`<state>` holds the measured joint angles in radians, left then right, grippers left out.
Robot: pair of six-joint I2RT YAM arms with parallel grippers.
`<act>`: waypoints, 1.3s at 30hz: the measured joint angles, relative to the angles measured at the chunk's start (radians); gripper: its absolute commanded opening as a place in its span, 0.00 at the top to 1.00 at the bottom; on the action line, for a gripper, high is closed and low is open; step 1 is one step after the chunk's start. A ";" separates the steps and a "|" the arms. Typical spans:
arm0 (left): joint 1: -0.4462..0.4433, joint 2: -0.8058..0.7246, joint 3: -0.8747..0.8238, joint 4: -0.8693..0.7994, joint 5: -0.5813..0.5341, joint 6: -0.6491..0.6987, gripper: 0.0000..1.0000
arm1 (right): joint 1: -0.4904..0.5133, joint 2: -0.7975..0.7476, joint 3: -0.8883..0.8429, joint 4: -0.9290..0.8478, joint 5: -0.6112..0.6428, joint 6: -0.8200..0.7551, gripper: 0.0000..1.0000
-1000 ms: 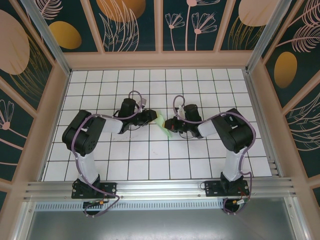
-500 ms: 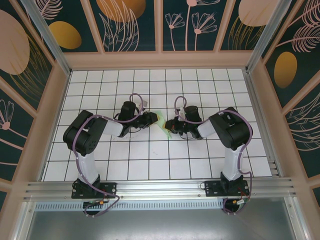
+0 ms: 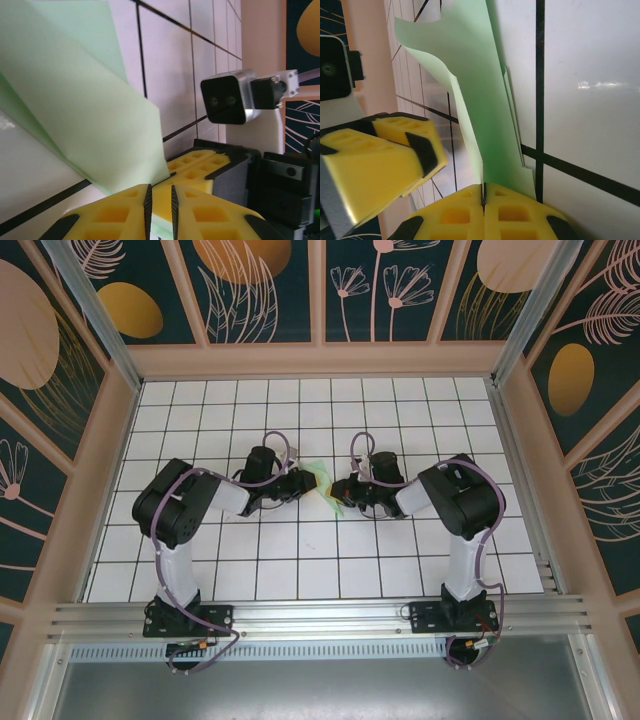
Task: Fold a paper plane with a square sheet of paper (pick it up from the middle)
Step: Fold the wing for the fifth time at the center of the table.
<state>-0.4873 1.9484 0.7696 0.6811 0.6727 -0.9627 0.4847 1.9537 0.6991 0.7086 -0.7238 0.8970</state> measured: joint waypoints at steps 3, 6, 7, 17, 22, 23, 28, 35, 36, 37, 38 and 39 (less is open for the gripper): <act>-0.003 0.017 0.008 -0.016 0.000 0.000 0.79 | -0.001 0.002 0.002 0.000 -0.004 0.000 0.99; -0.004 0.029 0.019 -0.034 0.000 0.000 0.79 | -0.001 0.004 0.003 0.000 -0.008 0.000 0.98; -0.004 0.032 0.024 -0.039 0.000 0.000 0.80 | -0.001 0.004 0.004 -0.001 -0.009 0.000 0.98; -0.004 0.049 0.082 -0.113 -0.018 0.006 0.82 | -0.002 0.008 0.020 -0.024 -0.016 -0.006 0.96; -0.004 0.050 0.100 -0.155 -0.020 0.013 0.82 | -0.002 0.008 0.029 -0.040 -0.021 -0.012 0.91; -0.004 0.050 0.103 -0.163 -0.021 0.013 0.82 | -0.002 0.008 0.032 -0.047 -0.023 -0.018 0.90; -0.004 0.050 0.116 -0.193 -0.026 0.014 0.83 | -0.001 -0.003 0.048 -0.089 -0.027 -0.046 0.84; -0.004 0.050 0.124 -0.214 -0.027 0.016 0.83 | -0.002 -0.042 0.068 -0.211 -0.026 -0.117 0.80; -0.004 0.050 0.125 -0.214 -0.027 0.016 0.83 | -0.002 -0.050 0.068 -0.228 -0.026 -0.128 0.80; -0.004 0.050 0.125 -0.214 -0.027 0.016 0.83 | -0.002 -0.058 0.068 -0.248 -0.026 -0.139 0.80; -0.004 0.050 0.125 -0.214 -0.027 0.016 0.83 | -0.002 -0.067 0.068 -0.266 -0.026 -0.151 0.80; -0.004 0.050 0.125 -0.214 -0.027 0.016 0.83 | -0.002 -0.073 0.068 -0.276 -0.026 -0.160 0.80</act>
<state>-0.4911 1.9984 0.8944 0.4671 0.6456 -0.9470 0.4831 1.8809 0.7670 0.4324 -0.7498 0.7368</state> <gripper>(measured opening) 0.169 0.199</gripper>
